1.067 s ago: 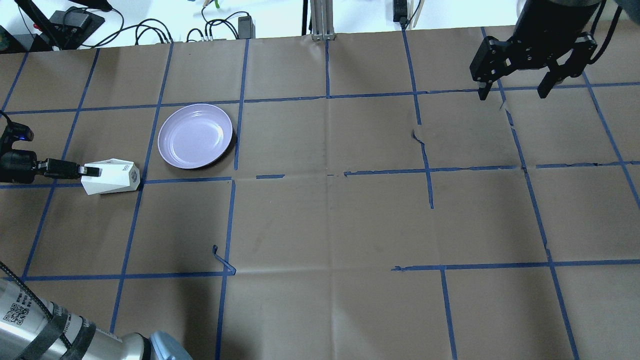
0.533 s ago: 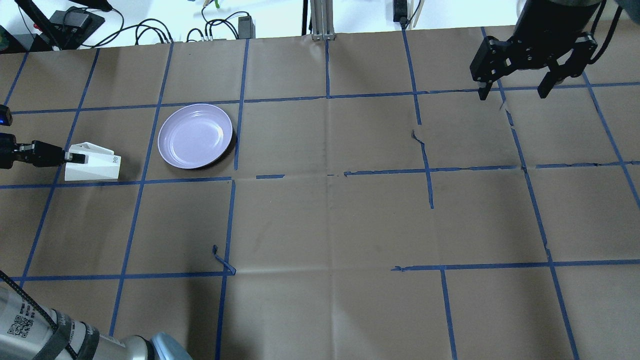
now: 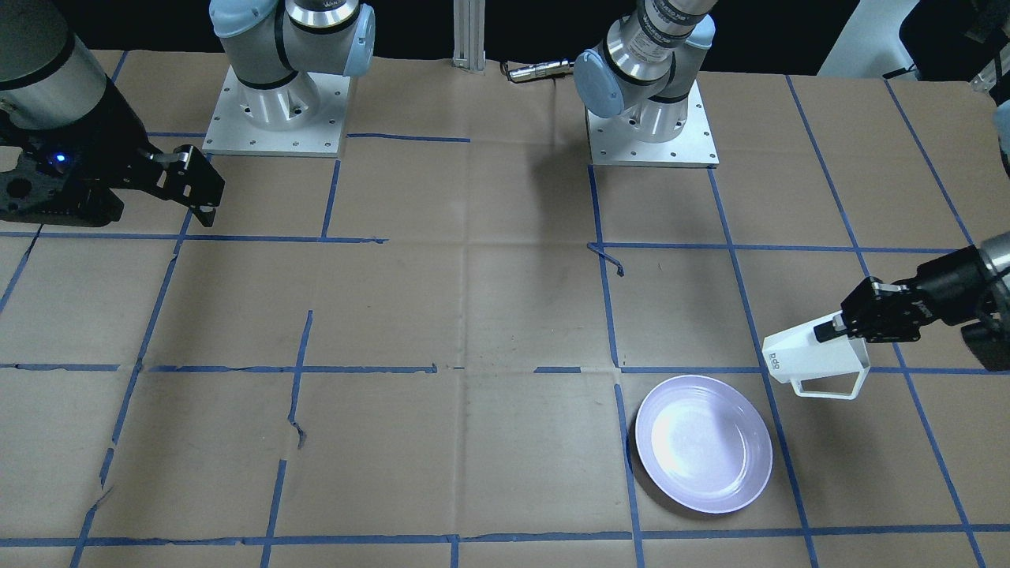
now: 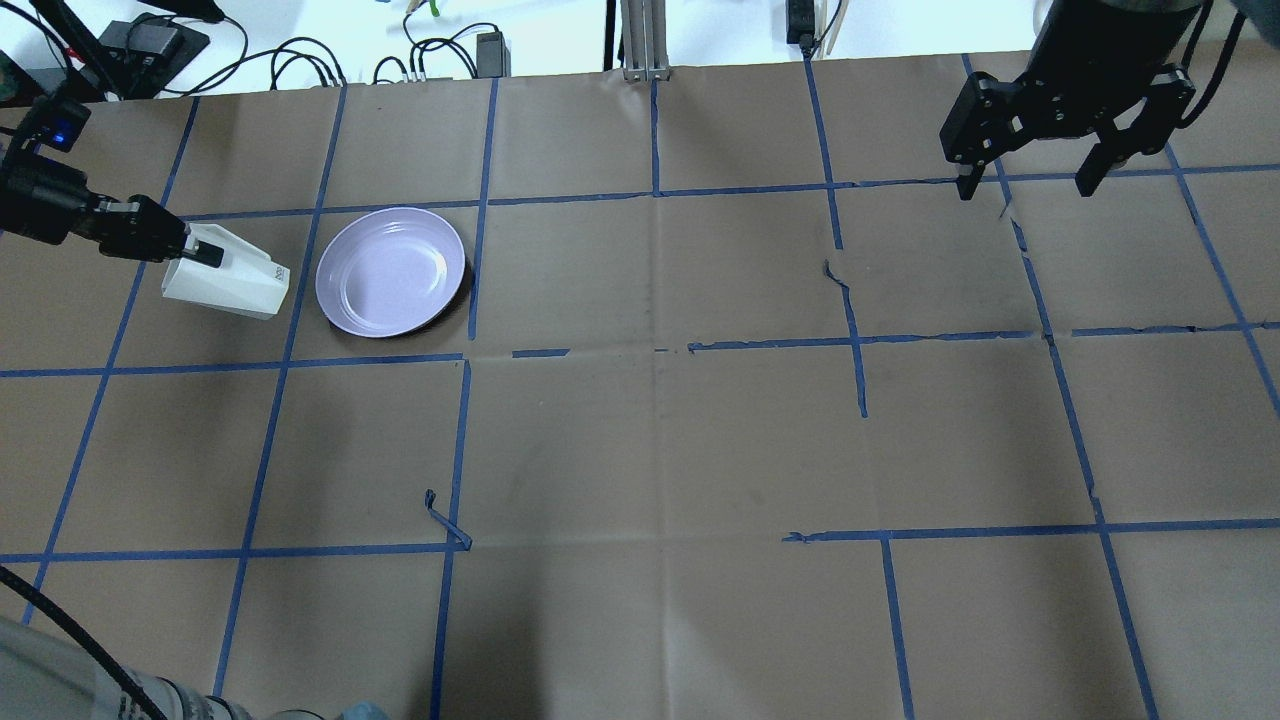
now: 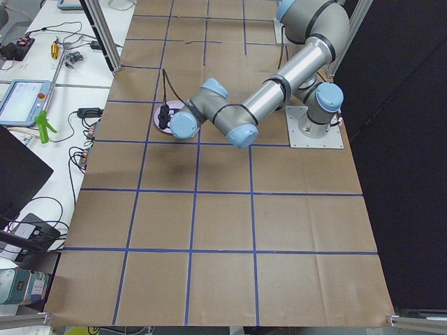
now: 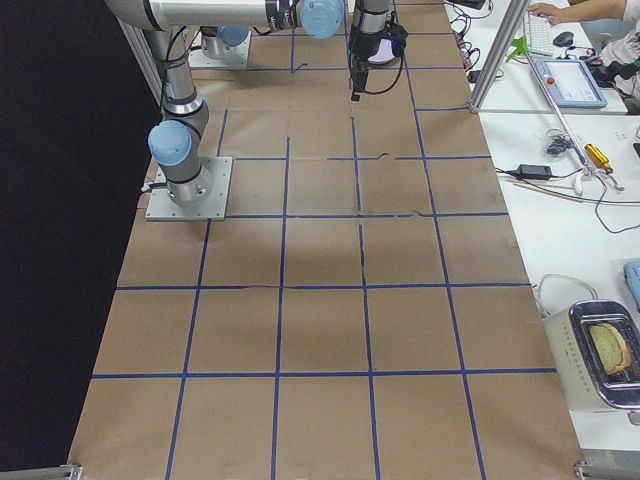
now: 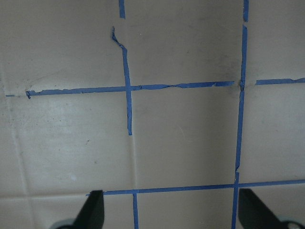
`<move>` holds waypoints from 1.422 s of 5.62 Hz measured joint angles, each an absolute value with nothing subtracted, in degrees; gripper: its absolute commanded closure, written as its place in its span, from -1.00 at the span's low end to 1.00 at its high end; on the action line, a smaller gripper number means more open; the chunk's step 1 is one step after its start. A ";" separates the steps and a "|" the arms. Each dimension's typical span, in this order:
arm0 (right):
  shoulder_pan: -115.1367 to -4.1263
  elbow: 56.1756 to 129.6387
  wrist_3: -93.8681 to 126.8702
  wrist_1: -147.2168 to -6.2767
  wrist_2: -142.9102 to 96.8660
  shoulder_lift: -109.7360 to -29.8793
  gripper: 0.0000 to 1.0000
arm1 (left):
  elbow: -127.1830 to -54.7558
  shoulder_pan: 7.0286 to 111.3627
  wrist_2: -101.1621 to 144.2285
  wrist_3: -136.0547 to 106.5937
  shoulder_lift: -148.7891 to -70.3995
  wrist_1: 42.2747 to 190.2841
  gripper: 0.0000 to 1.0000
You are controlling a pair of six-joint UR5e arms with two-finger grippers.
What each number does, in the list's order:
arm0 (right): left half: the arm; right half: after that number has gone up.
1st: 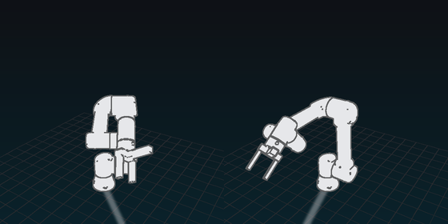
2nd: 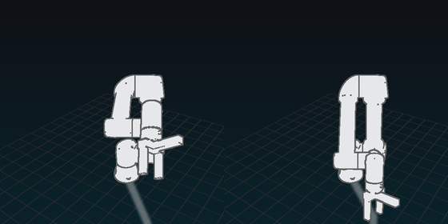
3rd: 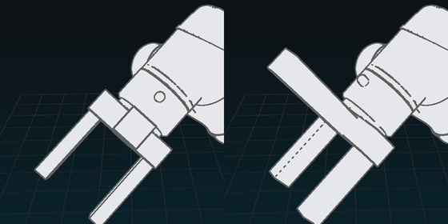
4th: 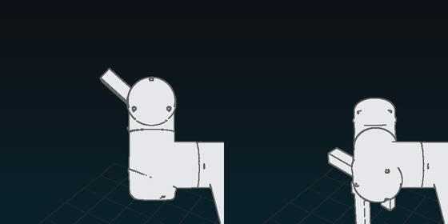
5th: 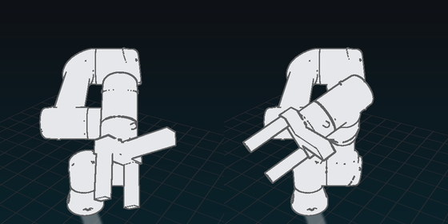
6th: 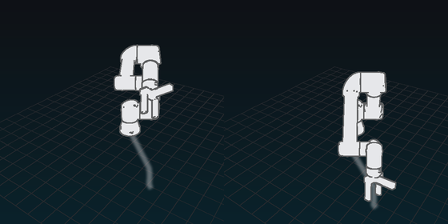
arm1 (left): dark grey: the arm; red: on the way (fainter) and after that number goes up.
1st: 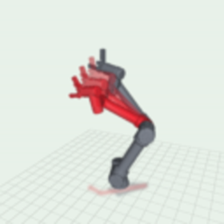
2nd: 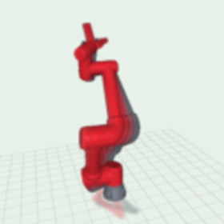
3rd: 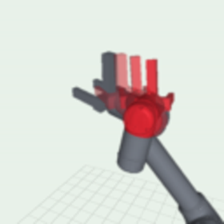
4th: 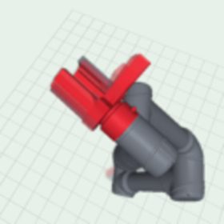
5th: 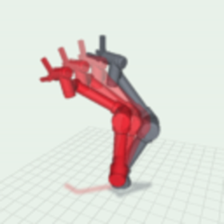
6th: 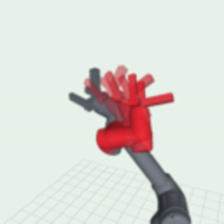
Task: Flip cup and place on plate
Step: 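Lift the white cup with the left gripper and rotate it upright, then carry the upright cup over the lavender plate and lower it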
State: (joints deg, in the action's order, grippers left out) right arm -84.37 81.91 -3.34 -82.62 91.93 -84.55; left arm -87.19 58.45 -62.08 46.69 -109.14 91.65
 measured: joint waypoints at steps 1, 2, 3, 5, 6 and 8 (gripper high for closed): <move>-84.37 81.91 -3.34 -82.62 91.93 -84.55 -1.00 | -87.70 65.56 -68.51 40.02 -108.57 83.02 1.00; -84.37 81.91 -3.34 -82.62 91.93 -84.55 -1.00 | -87.94 72.41 -75.10 34.67 -109.40 75.00 1.00; -84.37 81.91 -3.34 -82.62 91.93 -84.55 -1.00 | -88.15 78.03 -81.58 31.94 -110.95 69.37 1.00; -84.37 81.92 -3.34 -82.62 91.93 -84.55 -1.00 | -90.41 83.75 -90.15 31.15 -113.33 63.14 1.00; -84.37 81.91 -3.34 -82.62 91.93 -84.55 -1.00 | -93.00 84.27 -91.10 31.33 -113.91 59.34 0.99; -84.38 81.92 -3.34 -82.62 91.93 -84.55 -1.00 | -95.63 84.29 -91.45 31.40 -115.17 56.03 -0.95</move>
State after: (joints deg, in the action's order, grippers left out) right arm -84.38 81.92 -3.34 -82.62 91.93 -84.55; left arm -95.63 84.29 -91.45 31.40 -115.17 56.03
